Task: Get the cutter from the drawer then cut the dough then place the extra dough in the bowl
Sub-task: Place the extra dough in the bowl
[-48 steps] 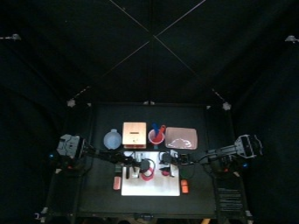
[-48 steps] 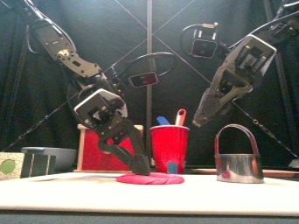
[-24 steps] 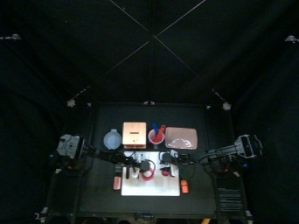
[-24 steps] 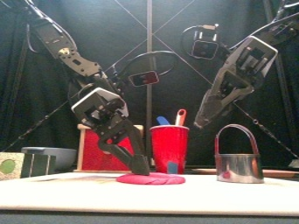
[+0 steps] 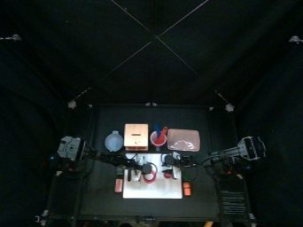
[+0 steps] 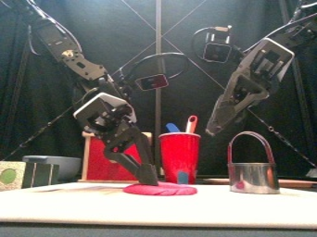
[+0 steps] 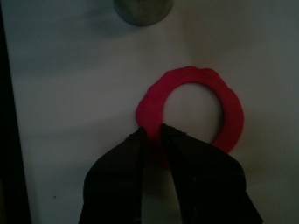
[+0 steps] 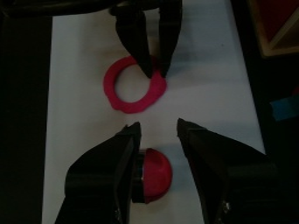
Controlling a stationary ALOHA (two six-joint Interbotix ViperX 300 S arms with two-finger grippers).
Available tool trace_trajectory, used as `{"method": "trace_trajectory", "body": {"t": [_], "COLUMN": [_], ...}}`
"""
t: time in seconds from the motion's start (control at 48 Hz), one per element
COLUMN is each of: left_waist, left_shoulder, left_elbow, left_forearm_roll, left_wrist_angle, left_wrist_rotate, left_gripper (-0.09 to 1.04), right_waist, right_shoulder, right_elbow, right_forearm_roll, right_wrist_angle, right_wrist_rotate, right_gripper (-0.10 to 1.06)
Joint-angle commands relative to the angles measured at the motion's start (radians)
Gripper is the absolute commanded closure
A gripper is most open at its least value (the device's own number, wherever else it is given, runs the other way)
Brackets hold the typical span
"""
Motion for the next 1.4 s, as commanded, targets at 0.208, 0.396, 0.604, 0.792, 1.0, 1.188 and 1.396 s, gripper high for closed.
{"method": "trace_trajectory", "body": {"t": [0.208,0.396,0.604,0.792,1.0,1.188,1.396], "left_waist": [0.002,0.002,-0.006,-0.006,0.008,0.031,0.052], "left_shoulder": [-0.006,-0.017,-0.112,-0.221,-0.342,-0.459,-0.635], "left_elbow": [-0.009,-0.015,-0.021,0.008,0.094,0.19,0.325], "left_forearm_roll": [0.035,0.038,0.04,0.054,0.075,0.077,0.075], "left_wrist_angle": [0.005,-0.002,-0.003,-0.02,-0.055,-0.066,-0.124], "left_wrist_rotate": [0.002,0.002,0.005,0.003,0.003,0.003,0.003], "left_gripper": [0.37,0.38,0.38,0.38,0.38,0.38,0.38], "right_waist": [-0.003,-0.003,-0.005,-0.003,-0.003,0.0,0.0], "right_shoulder": [-0.032,-0.031,-0.032,-0.034,-0.034,-0.034,-0.034], "right_elbow": [-0.008,-0.003,-0.005,-0.006,-0.003,-0.003,0.0], "right_forearm_roll": [0.002,0.008,0.008,0.006,0.003,0.0,-0.005], "right_wrist_angle": [-0.008,-0.008,-0.006,-0.002,-0.002,-0.002,-0.002], "right_wrist_rotate": [0.0,0.002,0.0,0.0,0.0,0.0,-0.002], "right_gripper": [0.19,0.19,0.19,0.19,0.19,0.19,0.19]}}
